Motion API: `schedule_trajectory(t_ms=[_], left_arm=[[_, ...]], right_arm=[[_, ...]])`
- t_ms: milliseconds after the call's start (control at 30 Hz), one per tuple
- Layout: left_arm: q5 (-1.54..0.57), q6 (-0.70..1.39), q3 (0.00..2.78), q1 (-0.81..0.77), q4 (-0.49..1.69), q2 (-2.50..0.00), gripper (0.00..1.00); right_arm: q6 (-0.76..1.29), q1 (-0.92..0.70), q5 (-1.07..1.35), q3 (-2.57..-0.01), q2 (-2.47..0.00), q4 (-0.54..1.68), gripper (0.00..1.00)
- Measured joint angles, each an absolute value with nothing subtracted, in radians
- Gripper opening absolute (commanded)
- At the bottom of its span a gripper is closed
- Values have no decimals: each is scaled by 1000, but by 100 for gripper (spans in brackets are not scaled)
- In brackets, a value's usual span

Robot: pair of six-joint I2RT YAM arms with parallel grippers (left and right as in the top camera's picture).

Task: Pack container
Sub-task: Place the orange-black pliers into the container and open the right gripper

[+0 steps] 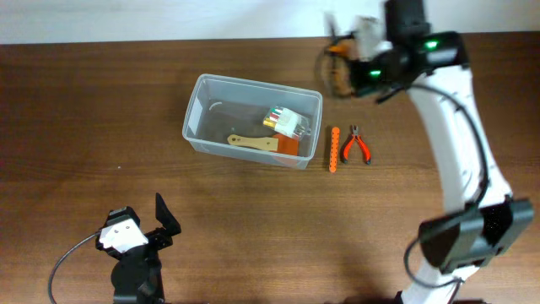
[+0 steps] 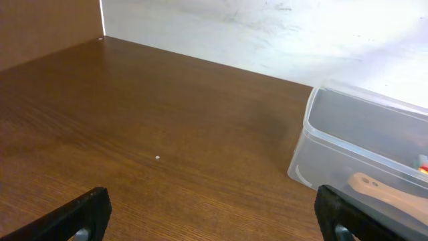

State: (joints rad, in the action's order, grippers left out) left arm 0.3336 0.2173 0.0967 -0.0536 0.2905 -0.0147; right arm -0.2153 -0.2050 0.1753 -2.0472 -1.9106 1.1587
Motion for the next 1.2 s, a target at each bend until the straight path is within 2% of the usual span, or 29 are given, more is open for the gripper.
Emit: schedule_trajectory(t_ms=[233,367,533,633,733,767,800,933,1067,1200], left_arm=[[334,217,97,-54,290,-15,99],[334,217,97,-53,290,-15,99],[333,217,97,-53,291,-15,99],[334,217,97,-53,291,-15,99],[334,217,97,-53,291,-15,99],[334,217,97,-53,290,-15,99],[334,217,97,-53,291,-15,99],[333,217,97,-53,290,-15,99],[334,217,97,-53,291,-15,99],[334,217,97,-53,290,-15,99]], right_arm=[[-600,-450,197,-2030,-1976,1023,4],[-754,-487,201,-2024,-2077,901,4],[-824,-486,198,-2022,-2219,765,5],[-842,-485,197,-2021,-2299,700,18],[-852,-485,197,-2017,-2363,656,27],[-849,-485,197,-2015,-2375,647,39],[-849,-485,198,-2013,-2386,637,46],[-806,-485,197,-2012,-2399,599,66],[-670,-482,187,-2048,-2399,631,70],[-516,-470,179,-2159,-2373,807,76]])
